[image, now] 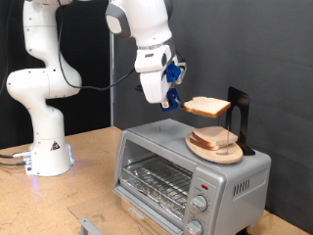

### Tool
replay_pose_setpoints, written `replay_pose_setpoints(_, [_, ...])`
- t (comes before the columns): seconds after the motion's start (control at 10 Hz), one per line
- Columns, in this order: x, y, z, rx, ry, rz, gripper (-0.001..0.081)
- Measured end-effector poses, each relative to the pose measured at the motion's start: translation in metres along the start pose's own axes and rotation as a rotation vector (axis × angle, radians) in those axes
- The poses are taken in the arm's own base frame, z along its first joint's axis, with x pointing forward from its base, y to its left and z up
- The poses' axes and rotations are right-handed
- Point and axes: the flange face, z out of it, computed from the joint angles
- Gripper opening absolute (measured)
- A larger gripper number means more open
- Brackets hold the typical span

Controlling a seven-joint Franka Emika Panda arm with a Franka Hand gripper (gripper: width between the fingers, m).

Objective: Make a piece of toast with the oven

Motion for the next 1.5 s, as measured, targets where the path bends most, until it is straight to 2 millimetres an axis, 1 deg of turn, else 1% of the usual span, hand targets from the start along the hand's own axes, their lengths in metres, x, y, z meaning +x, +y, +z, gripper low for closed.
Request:
replay_pose_setpoints(0.3, [-0.002, 0.008, -0.004, 0.02, 0.006, -0.008, 0.0468])
replay_pose_setpoints(0.7, [-0.018, 0.029, -0.015, 0.026, 0.015, -0.021, 0.0468])
replay_pose_setpoints(1.0, [-0.043, 0.062, -0.026, 0.041, 0.009, -0.031, 0.0468])
replay_pose_setpoints(1.2, [-0.057, 0.088, -0.036, 0.051, 0.07, 0.011, 0.0468])
replay_pose_setpoints(1.4, [-0.069, 0.112, -0.035, 0.051, 0.11, 0.083, 0.0468])
replay_pose_setpoints(1.5, [-0.07, 0.12, -0.034, 0.055, 0.104, 0.103, 0.0468])
